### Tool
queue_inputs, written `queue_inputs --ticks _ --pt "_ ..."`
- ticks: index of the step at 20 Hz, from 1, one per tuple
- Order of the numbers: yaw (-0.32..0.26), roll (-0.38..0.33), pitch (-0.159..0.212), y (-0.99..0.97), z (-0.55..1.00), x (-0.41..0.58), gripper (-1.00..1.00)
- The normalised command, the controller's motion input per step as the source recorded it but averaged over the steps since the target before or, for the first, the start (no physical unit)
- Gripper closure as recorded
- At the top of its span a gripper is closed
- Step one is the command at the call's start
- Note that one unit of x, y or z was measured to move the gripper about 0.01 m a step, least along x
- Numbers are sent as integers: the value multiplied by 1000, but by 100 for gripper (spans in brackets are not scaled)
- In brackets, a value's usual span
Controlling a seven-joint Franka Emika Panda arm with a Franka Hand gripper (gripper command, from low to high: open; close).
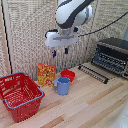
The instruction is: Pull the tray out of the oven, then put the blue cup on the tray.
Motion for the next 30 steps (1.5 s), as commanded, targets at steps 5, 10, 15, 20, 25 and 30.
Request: queue_inputs --ticks 5,10,15,20,25,30 --pt "155 -313 5 81 -14 4 -100" --pt "144 -375 -1 -29 0 0 -100" --pt "132 -358 -9 -138 0 -19 -100" --pt "97 -280 -54 -451 0 -23 -100" --pt "85 -283 -48 -475 0 -8 -100" --pt "94 -290 -62 -426 0 -2 -100"
